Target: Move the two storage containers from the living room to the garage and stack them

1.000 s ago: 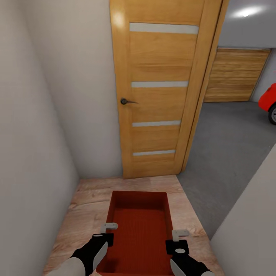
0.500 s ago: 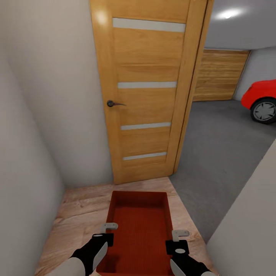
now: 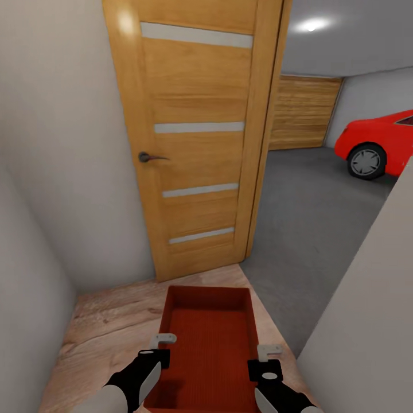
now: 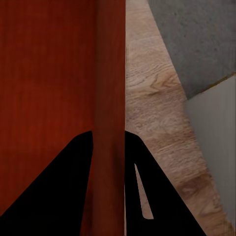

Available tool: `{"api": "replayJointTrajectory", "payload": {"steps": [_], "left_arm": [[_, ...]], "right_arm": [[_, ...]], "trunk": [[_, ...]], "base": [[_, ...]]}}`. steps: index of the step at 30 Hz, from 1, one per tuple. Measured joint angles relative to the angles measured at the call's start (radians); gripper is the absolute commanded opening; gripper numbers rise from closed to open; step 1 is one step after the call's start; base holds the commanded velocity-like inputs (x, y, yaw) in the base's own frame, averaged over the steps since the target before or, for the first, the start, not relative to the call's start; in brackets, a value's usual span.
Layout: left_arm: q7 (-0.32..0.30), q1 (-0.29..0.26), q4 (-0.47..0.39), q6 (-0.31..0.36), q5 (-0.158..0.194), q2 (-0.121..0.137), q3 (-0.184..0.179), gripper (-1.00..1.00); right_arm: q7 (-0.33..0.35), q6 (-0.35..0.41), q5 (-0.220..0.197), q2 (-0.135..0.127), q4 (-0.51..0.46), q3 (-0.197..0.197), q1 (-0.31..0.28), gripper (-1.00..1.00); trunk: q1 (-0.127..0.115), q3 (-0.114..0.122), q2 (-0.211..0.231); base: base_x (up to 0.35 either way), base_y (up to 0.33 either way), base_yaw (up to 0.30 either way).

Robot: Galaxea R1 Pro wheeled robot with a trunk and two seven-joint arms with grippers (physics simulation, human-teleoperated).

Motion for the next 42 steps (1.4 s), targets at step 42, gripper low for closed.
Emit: {"api": "replayJointTrajectory", "payload": {"steps": [42], "left_arm": [[0.0, 0.0, 0.001, -0.004, 0.002, 0.0, 0.0, -1.0]], "right_arm": [[-0.001, 0.0, 0.004, 0.0, -0.002, -0.002, 0.0, -1.0]], "trunk": [[0.0, 0.0, 0.0]], "base": [[0.235, 0.155, -0.186]]}}
